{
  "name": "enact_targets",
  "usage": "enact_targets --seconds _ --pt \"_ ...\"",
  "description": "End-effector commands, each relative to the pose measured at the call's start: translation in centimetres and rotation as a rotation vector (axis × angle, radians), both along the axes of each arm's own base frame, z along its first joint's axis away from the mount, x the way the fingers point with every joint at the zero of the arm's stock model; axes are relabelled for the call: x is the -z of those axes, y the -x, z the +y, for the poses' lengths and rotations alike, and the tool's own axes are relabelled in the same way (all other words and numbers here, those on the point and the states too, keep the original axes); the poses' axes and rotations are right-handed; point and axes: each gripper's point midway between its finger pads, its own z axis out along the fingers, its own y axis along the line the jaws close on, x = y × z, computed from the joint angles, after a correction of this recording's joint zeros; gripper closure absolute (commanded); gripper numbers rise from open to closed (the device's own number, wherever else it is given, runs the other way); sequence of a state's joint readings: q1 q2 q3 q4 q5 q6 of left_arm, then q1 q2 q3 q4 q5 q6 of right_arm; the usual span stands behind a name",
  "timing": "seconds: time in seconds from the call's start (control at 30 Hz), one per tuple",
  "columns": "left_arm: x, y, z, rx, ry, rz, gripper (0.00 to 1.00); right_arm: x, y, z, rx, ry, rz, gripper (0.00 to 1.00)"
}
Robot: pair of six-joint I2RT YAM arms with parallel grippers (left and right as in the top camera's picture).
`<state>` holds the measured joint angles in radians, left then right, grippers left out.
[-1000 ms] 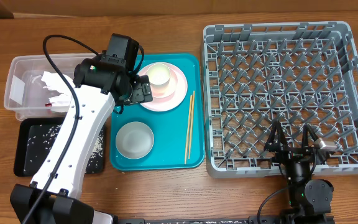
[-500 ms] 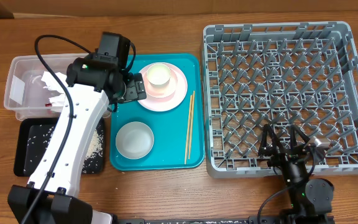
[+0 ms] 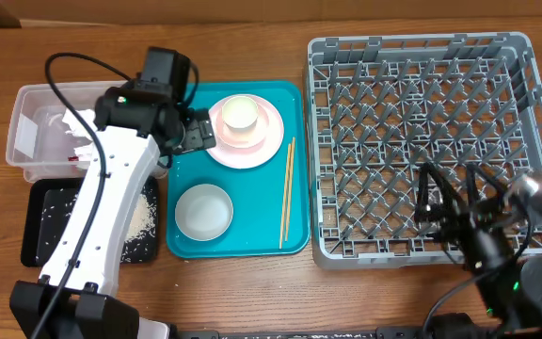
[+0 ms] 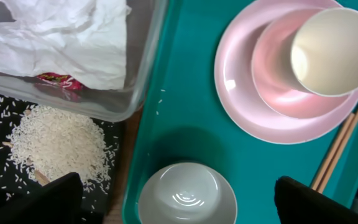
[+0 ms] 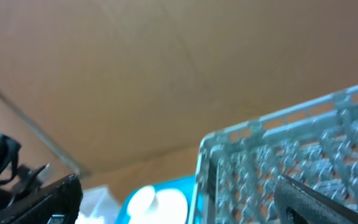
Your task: Sort waste into correct bins and load items into the dishwasher
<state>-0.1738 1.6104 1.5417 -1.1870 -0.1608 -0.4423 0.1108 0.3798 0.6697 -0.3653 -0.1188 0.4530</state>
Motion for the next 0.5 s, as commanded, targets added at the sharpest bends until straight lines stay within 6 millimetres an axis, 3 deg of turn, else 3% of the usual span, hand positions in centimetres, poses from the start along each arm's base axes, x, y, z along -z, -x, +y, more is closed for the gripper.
enact_targets --seconds 0.0,0.1,0.2,0.33,0.47 --pt "-1.4 -0.9 2.2 -0.069 0.046 -0.046 0.0 -2.8 -0.9 1.9 -0.105 -0.003 0.073 0.0" --pt "-2.3 -1.3 4.4 -0.136 0.091 -0.071 0.0 -2.6 -2.5 2.7 -0.146 -0.001 0.19 0.0" --pt "-3.2 -1.6 6.6 -0.2 0.166 -0.097 0.0 -1.7 -4.1 4.8 -0.261 -0.016 0.281 0.0" --pt "-3.7 -1.4 9.9 -0.295 0.24 -0.122 0.0 0.9 -6.0 7.9 -0.406 -0.034 0.38 0.0" --pt "-3.5 -0.4 11.9 -0.364 0.297 -0.109 0.0 3.6 -7.6 11.4 -0.489 -0.01 0.451 0.0"
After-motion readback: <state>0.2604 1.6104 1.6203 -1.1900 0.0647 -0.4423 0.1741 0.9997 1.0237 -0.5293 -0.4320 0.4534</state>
